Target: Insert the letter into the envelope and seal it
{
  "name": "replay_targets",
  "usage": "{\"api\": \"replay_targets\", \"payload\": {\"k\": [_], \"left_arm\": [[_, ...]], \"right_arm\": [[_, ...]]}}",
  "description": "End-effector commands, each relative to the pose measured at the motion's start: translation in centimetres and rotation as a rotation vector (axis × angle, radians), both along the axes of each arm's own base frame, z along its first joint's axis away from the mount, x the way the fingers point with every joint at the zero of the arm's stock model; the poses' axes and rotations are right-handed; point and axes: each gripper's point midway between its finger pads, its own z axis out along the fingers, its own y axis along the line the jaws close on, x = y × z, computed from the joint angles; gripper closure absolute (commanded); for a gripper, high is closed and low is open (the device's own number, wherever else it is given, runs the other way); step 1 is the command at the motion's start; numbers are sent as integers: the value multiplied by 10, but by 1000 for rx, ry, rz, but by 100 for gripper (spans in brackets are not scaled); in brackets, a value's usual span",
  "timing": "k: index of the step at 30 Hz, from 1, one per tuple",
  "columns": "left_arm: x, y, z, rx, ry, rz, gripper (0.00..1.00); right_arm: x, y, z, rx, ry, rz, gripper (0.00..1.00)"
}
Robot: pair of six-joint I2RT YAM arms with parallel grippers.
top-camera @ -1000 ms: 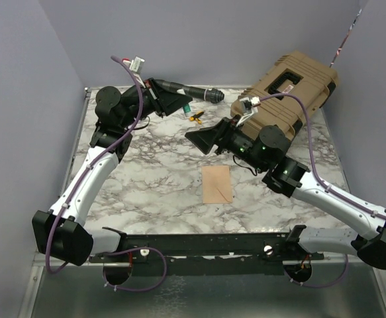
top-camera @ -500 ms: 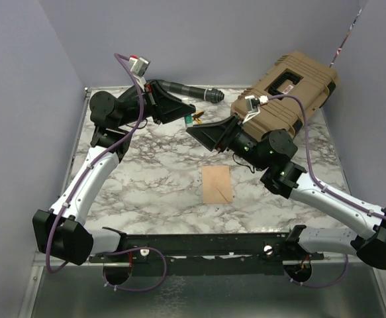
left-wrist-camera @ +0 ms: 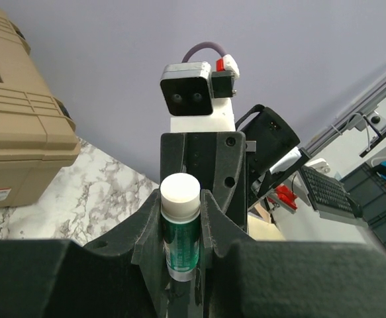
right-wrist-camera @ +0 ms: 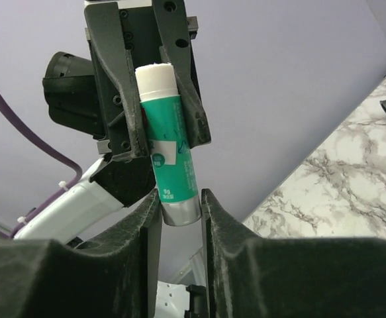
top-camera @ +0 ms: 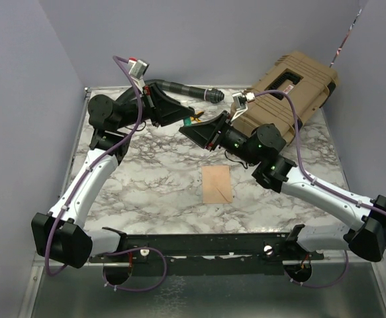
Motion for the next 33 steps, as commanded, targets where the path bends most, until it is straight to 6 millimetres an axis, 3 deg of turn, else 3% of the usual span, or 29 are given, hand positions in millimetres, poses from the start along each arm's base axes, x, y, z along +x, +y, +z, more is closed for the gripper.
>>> {"api": "replay_targets", "payload": {"k": [1, 4, 11, 17, 21, 28, 33], "left_arm": [[-13, 4, 7, -8, -53, -4, 100], [-11, 5, 5, -16, -58, 21, 100], [1, 11, -9, -15, -173, 163, 100], [19, 19, -25, -9, -235, 323, 100], [36, 26, -27, -35, -199, 438, 100], [75, 38, -45, -116, 140, 577, 100], [71, 33, -42, -137, 219, 528, 100]], "right_arm": [[-6, 1, 19, 22, -105, 27, 81], [1, 0, 16, -34, -184, -26, 98], [68, -1, -11, -400, -468, -321, 99], [131, -23, -29, -653, -673, -677, 99], [156, -32, -39, -795, -731, -883, 99], [173, -41, -51, -969, -654, -1123, 99], [156, -29, -56, -878, -560, -940, 99]]}}
